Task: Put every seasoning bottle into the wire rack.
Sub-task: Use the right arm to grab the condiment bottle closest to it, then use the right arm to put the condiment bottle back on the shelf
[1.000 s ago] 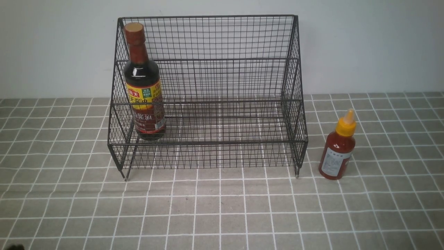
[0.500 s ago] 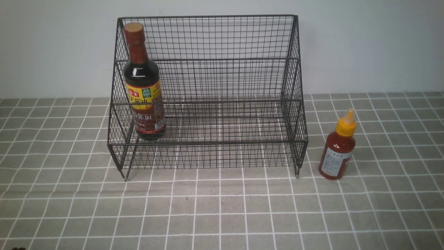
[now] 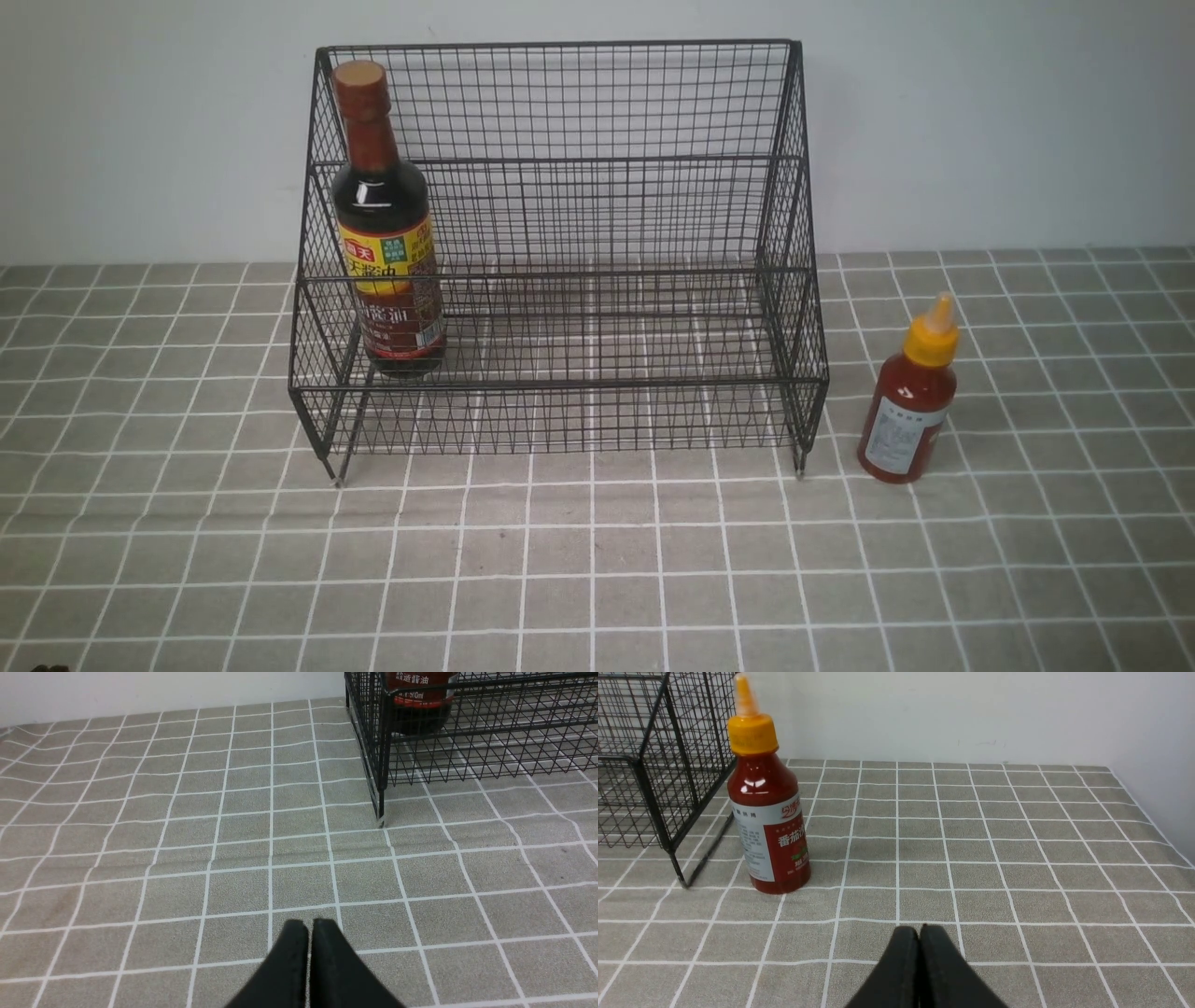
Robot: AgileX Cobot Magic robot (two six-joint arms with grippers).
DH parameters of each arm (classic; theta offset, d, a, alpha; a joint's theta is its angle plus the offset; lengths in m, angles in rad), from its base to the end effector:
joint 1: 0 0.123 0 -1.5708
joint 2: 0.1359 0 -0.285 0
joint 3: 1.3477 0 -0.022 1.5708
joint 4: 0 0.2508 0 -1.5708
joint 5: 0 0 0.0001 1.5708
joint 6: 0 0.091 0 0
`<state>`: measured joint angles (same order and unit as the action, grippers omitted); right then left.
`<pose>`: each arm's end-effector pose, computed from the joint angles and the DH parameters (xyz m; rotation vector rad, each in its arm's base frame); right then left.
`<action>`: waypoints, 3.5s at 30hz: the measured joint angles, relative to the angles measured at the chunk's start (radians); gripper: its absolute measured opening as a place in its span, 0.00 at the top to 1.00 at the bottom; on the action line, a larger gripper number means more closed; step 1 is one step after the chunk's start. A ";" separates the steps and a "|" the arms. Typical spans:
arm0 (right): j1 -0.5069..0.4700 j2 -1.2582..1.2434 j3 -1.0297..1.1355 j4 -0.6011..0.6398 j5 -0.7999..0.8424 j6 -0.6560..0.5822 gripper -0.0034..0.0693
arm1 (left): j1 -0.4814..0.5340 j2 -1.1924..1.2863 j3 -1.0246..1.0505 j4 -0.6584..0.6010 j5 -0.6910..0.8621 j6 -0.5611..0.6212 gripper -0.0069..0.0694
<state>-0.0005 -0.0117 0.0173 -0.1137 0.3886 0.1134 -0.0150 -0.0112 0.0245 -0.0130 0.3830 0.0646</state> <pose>0.0521 -0.0039 0.1733 0.0377 1.8750 -0.0351 0.0523 -0.0012 0.1711 0.0668 1.8787 0.0212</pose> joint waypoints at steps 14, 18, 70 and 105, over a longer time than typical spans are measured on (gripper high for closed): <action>0.000 0.000 0.011 0.327 -0.394 0.176 0.97 | 0.000 0.000 0.000 0.000 0.000 0.000 0.92; 0.000 0.000 0.011 0.342 -0.429 0.188 0.97 | 0.000 0.000 0.000 0.000 0.000 0.000 0.92; 0.201 1.682 -1.249 0.277 0.335 -0.207 0.15 | 0.001 0.000 0.000 0.000 -0.001 0.000 0.92; 0.374 1.530 -1.567 0.391 0.599 -0.358 0.55 | 0.001 0.000 0.000 0.000 -0.001 0.000 0.92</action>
<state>0.3737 1.5188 -1.5494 0.2770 0.9871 -0.2444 -0.0143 -0.0112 0.0245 -0.0130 0.3822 0.0646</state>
